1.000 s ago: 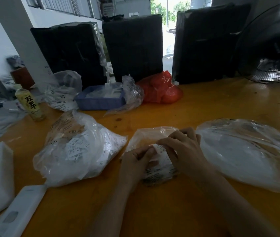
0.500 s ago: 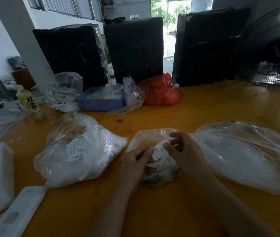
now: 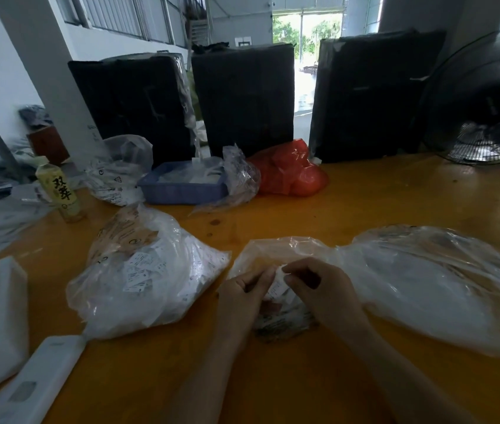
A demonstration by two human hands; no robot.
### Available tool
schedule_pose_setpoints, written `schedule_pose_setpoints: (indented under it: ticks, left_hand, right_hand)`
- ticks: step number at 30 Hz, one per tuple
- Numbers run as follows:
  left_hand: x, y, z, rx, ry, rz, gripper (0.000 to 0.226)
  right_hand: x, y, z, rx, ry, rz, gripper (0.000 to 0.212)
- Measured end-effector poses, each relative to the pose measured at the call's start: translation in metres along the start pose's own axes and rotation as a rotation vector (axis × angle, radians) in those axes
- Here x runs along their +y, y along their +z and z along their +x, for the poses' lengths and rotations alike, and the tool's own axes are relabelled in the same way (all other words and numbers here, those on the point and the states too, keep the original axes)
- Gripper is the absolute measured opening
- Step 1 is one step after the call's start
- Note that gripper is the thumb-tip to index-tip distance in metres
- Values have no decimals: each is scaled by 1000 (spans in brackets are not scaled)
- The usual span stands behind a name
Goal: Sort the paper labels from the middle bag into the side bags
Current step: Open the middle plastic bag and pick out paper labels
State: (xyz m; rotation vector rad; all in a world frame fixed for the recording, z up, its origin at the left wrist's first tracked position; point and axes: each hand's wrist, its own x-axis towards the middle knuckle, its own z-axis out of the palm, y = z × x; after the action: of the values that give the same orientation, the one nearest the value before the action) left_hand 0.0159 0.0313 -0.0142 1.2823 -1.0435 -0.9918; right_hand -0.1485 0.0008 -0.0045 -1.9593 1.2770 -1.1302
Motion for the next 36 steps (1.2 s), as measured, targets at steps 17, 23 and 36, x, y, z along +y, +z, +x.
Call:
schedule_pose_setpoints:
  ticks: [17,23,36]
  left_hand:
    - [58,-131,15,885,319,803,26]
    - [42,-131,30,659,194,945,20]
    - [58,-121,34,660,94,1167,30]
  right_hand:
    - [34,-114,12,-107,334,-1106,34]
    - [53,-110,9,-176,414,-1084,16]
    - [22,-107,2,104,134,-847,36]
